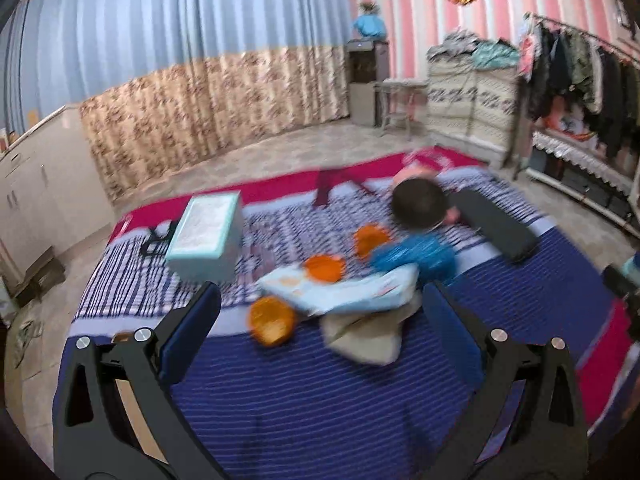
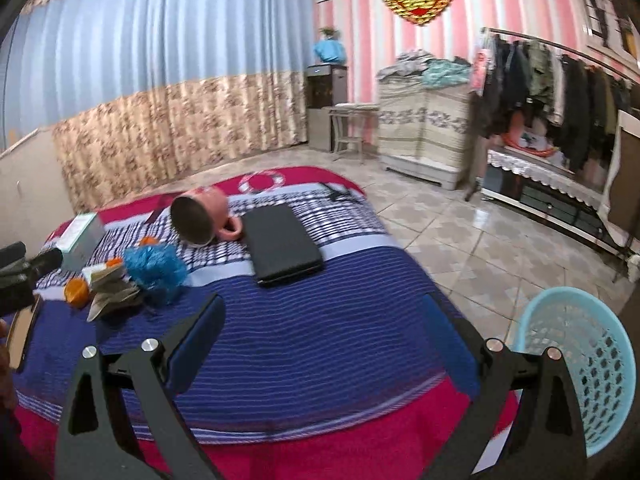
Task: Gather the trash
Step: 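Grasp the orange peel half with the left gripper while the right grasps the blue plastic bag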
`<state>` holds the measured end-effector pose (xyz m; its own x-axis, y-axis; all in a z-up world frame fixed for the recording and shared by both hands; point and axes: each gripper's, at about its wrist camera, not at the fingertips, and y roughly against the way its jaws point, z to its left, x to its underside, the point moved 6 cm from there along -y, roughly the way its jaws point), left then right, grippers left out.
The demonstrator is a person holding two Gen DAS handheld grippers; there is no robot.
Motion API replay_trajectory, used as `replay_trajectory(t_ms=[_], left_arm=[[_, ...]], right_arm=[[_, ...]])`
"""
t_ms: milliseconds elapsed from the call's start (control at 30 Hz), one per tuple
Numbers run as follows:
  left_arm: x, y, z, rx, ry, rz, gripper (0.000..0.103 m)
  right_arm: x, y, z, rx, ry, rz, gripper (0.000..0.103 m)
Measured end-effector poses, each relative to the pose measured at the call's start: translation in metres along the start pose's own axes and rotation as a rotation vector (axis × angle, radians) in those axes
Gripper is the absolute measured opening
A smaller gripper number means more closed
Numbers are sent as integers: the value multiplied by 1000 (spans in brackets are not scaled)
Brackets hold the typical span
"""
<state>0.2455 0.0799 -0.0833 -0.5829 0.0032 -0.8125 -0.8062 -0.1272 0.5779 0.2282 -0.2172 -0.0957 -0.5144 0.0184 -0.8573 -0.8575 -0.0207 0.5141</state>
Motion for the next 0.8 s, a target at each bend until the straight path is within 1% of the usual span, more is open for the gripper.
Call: replay_trajectory(t_ms=[100, 200, 267, 367, 500, 600, 667, 700, 733, 767, 800], left_arm=[[17, -15, 17, -19, 18, 37, 97], [30, -30, 32, -20, 56, 73, 97], [39, -41, 45, -35, 78, 91, 97], [43, -51, 55, -56, 92, 101, 97], [39, -61, 54, -20, 102, 110, 93], [34, -69, 44, -1, 54, 109, 83], [35, -76, 41, 15, 38, 135, 64], [37, -79, 41, 28, 39, 152, 59], [40, -82, 41, 49, 48, 169, 51], [41, -82, 41, 65, 54, 171, 46], [42, -81, 40, 77, 58, 169, 44]], right_arm=[[4, -8, 14, -22, 27, 15, 95], [6, -15, 25, -34, 68, 31, 95], [7, -22, 32, -42, 89, 44, 95], [9, -33, 43, -64, 100, 63, 95], [2, -42, 55, -96, 101, 63, 95], [-3, -52, 66, -135, 69, 74, 95], [-8, -58, 75, -156, 60, 76, 95], [-10, -62, 82, -170, 68, 75, 95], [-11, -65, 89, -181, 80, 75, 95], [-13, -68, 94, -189, 92, 75, 95], [-14, -72, 103, -199, 111, 76, 95]])
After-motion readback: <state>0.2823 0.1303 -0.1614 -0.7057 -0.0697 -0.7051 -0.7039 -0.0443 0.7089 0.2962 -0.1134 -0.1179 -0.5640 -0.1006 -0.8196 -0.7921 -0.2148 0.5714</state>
